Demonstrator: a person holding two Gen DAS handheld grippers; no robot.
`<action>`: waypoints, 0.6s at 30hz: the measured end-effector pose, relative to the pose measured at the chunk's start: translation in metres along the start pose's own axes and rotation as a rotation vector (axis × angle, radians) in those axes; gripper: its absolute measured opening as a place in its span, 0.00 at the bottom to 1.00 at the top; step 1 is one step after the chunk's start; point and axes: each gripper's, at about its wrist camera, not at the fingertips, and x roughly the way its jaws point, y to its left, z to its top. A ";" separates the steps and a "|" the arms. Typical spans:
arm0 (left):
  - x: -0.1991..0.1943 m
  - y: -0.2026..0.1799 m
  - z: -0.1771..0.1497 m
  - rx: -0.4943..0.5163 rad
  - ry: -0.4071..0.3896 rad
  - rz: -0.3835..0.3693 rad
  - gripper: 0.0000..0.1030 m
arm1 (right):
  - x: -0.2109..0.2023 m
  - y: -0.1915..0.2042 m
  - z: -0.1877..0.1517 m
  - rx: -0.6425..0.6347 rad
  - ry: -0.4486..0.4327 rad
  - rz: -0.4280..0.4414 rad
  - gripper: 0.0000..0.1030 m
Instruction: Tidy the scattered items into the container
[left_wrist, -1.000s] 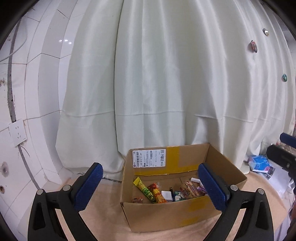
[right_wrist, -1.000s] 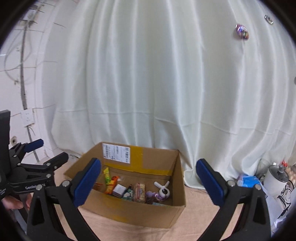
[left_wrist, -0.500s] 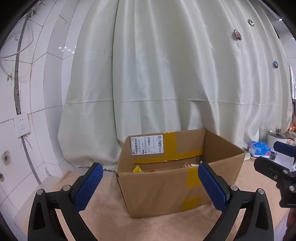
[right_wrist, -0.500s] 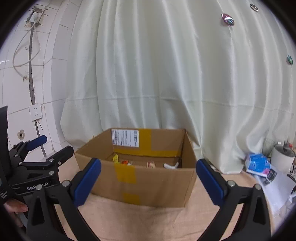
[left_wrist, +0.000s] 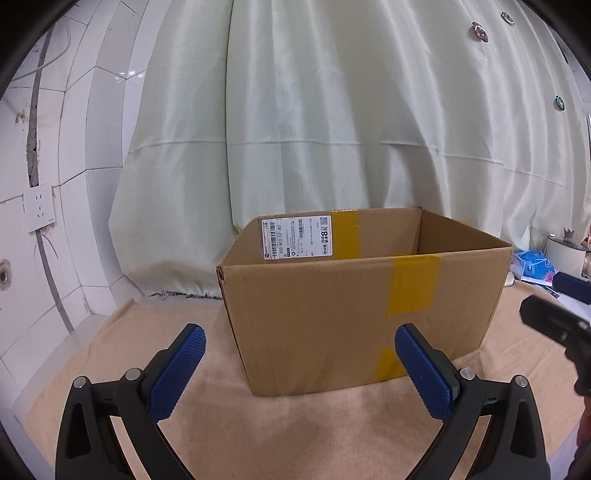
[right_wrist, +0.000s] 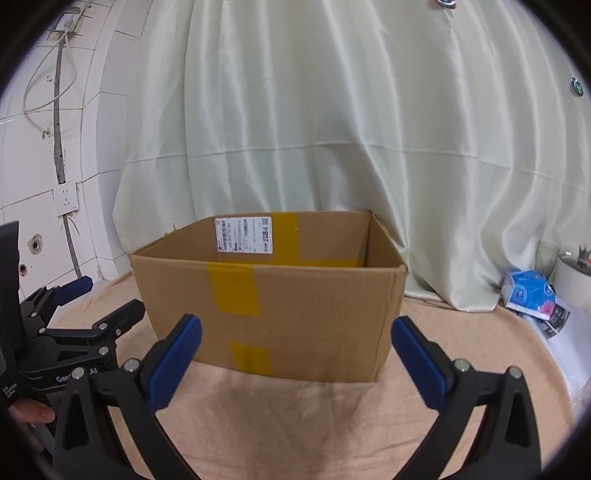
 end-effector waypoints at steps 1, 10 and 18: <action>-0.002 -0.001 -0.001 -0.002 -0.007 0.001 1.00 | 0.001 0.001 -0.003 -0.005 0.006 0.007 1.00; -0.005 -0.010 -0.006 -0.011 -0.008 -0.026 1.00 | 0.012 0.002 -0.016 0.006 0.037 0.016 1.00; -0.005 -0.006 -0.008 -0.026 0.012 -0.031 1.00 | 0.019 -0.007 -0.020 0.022 0.052 -0.006 1.00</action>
